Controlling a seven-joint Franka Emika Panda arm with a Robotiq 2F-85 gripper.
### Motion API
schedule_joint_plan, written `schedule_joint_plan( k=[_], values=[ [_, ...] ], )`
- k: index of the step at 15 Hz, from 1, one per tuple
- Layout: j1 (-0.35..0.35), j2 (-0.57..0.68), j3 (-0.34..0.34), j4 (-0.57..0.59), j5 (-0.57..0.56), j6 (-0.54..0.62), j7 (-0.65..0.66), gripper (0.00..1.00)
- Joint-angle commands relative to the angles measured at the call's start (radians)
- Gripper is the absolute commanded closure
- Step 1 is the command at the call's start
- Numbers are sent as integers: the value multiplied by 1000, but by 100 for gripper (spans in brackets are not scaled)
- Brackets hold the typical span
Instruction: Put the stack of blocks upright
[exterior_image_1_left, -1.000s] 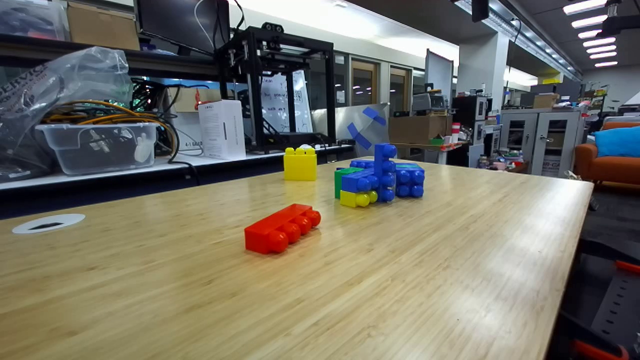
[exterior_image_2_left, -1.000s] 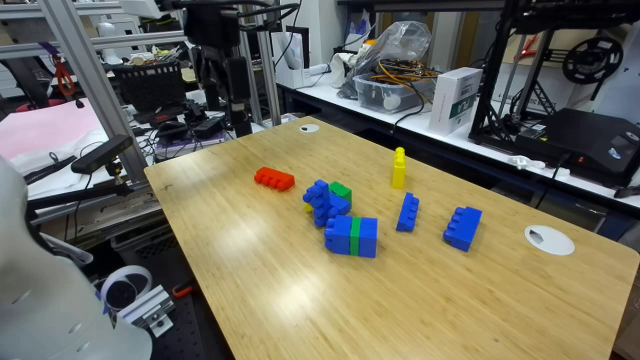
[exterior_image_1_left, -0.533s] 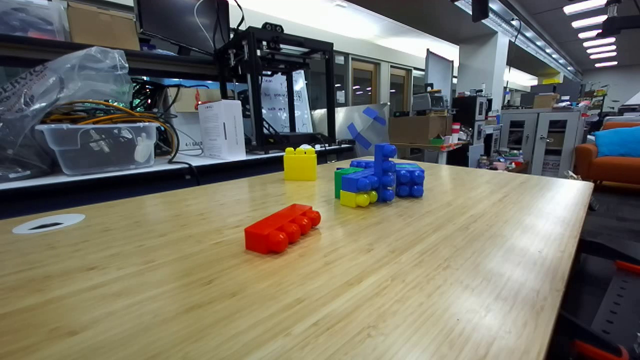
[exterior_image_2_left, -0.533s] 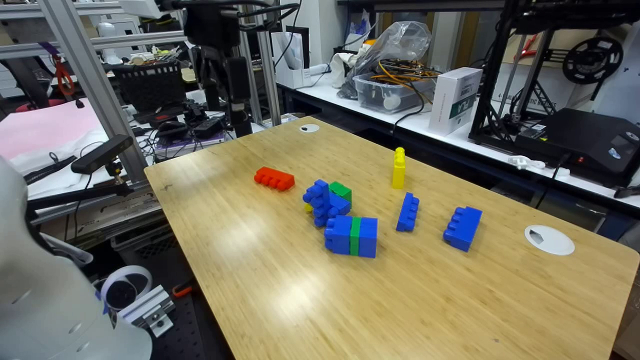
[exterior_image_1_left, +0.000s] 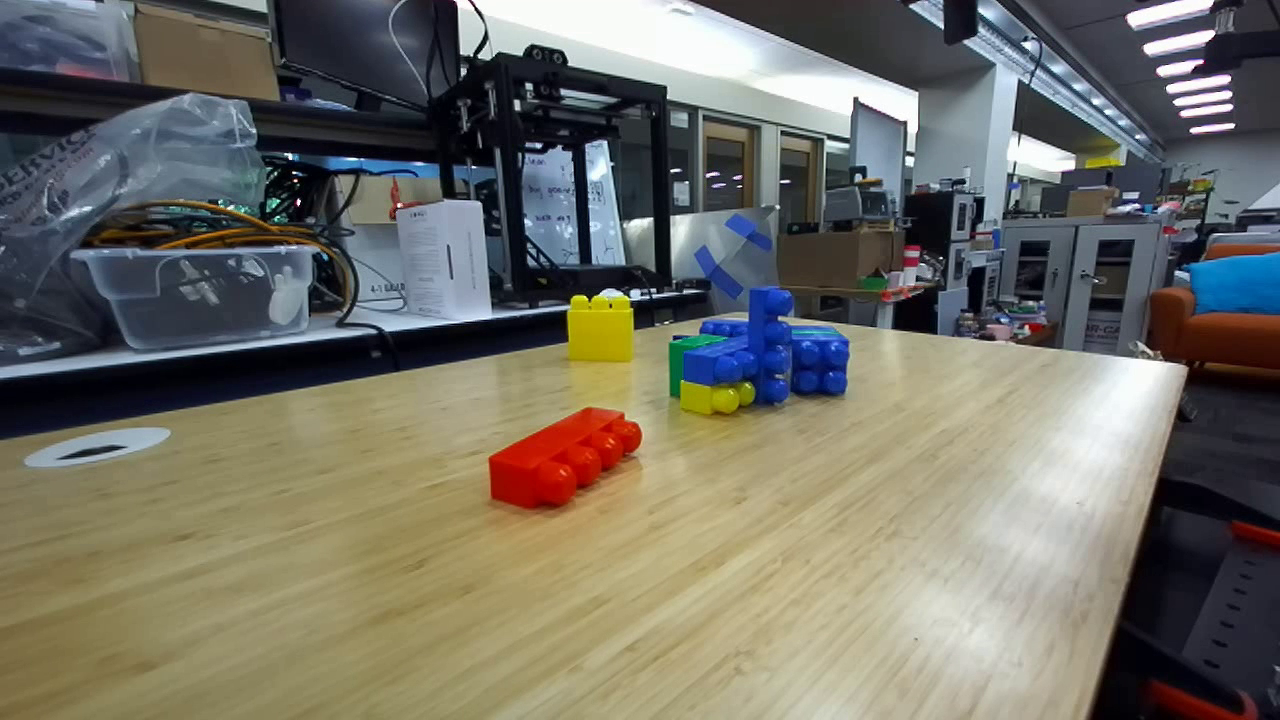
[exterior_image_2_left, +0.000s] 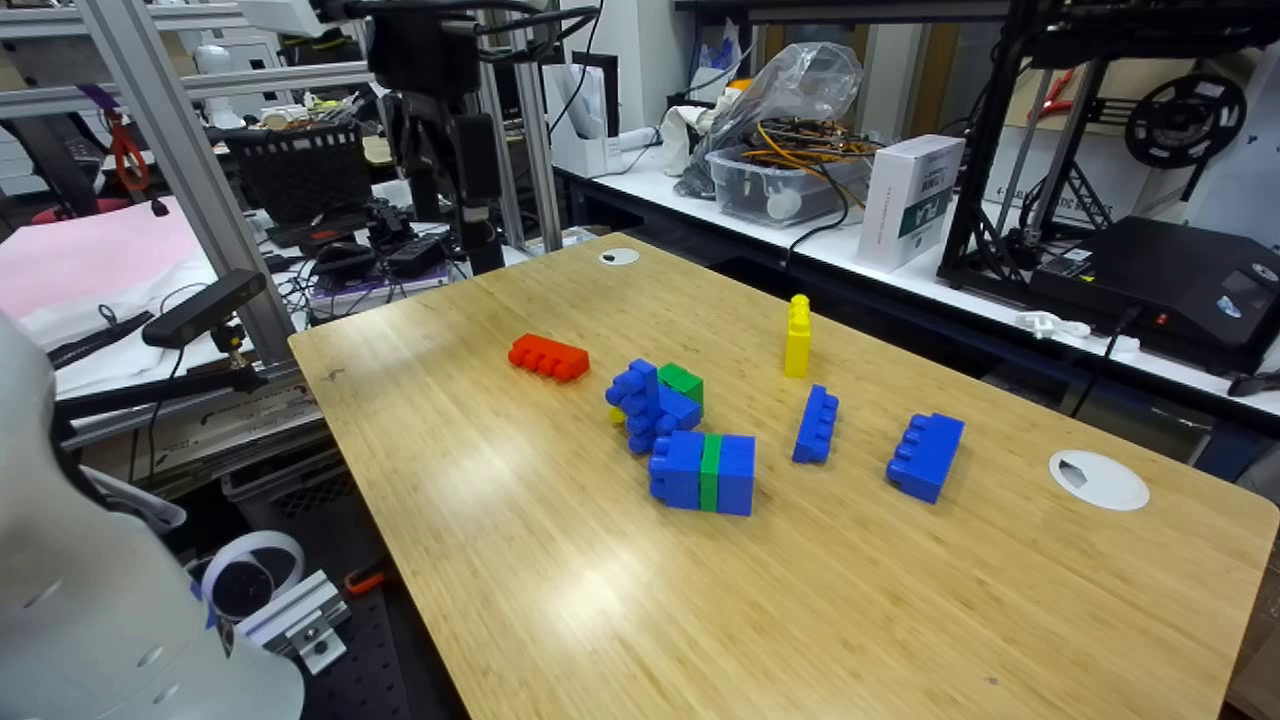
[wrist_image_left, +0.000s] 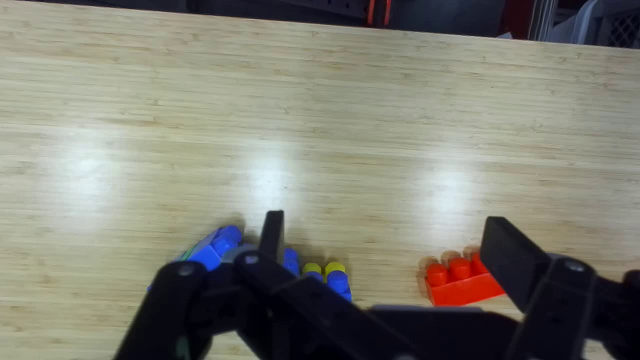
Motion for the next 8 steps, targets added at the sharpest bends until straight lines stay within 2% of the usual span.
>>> schedule_joint_plan(
  k=[1, 8],
  values=[
    [-8, 0, 6, 2, 3, -2, -3, 0],
    [-3, 13, 0, 8, -7, -13, -33, 0]
  ],
)
